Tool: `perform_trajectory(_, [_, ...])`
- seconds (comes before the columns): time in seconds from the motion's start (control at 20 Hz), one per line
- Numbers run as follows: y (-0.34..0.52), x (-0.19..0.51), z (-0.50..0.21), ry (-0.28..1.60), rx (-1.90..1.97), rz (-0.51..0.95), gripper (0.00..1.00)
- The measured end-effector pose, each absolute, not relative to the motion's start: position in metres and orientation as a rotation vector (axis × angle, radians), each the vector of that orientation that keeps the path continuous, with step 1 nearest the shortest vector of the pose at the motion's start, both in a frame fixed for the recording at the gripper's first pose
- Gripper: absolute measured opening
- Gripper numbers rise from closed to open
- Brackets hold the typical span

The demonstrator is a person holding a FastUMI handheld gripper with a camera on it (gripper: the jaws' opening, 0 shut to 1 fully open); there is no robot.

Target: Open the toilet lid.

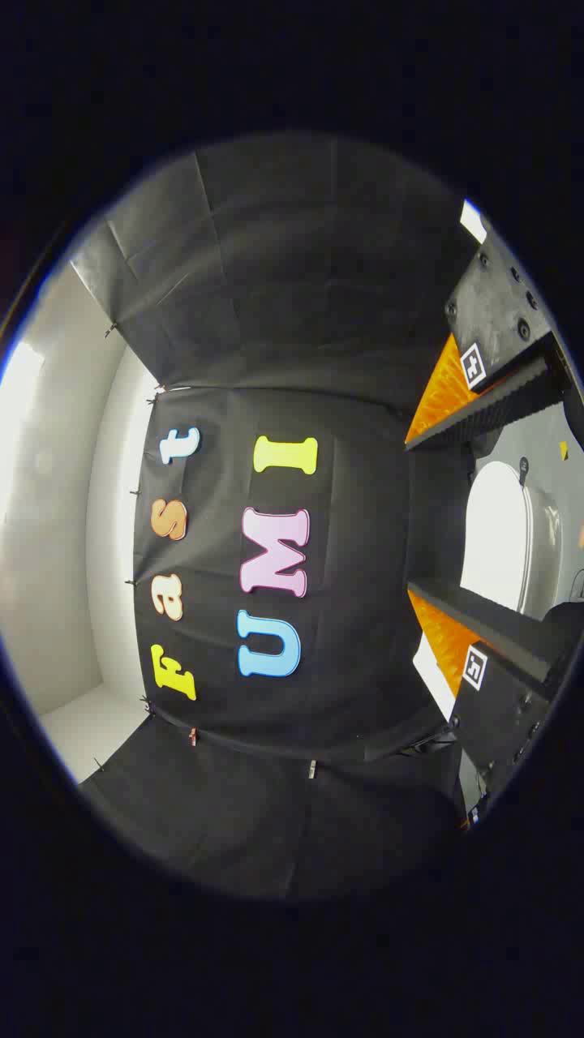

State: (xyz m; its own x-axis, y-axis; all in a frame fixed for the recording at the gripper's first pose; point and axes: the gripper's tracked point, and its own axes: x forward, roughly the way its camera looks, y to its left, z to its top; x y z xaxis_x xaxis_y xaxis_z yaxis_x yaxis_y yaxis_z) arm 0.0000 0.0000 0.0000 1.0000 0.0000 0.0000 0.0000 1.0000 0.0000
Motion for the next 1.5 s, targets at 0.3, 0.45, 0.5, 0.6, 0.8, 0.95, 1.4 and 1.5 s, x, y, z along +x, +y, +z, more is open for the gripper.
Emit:
perform_trajectory(0.3, [0.001, -0.001, 0.001, -0.003, 0.0, 0.013, 0.98])
perform_trajectory(0.45, [-0.001, -0.001, 0.002, 0.001, 0.006, 0.009, 0.98])
perform_trajectory(0.5, [-0.001, 0.0, 0.002, 0.001, 0.008, 0.009, 0.98])
perform_trajectory(0.6, [-0.002, 0.0, 0.002, 0.003, 0.008, 0.008, 0.99])
perform_trajectory(0.8, [-0.003, 0.0, 0.002, 0.003, 0.02, 0.004, 0.99])
perform_trajectory(0.95, [-0.007, 0.001, -0.003, 0.019, 0.028, 0.0, 0.99])
perform_trajectory(1.4, [-0.023, 0.017, -0.023, 0.053, 0.064, -0.022, 0.99])
perform_trajectory(1.5, [-0.03, 0.024, -0.029, 0.068, 0.083, -0.027, 0.99])
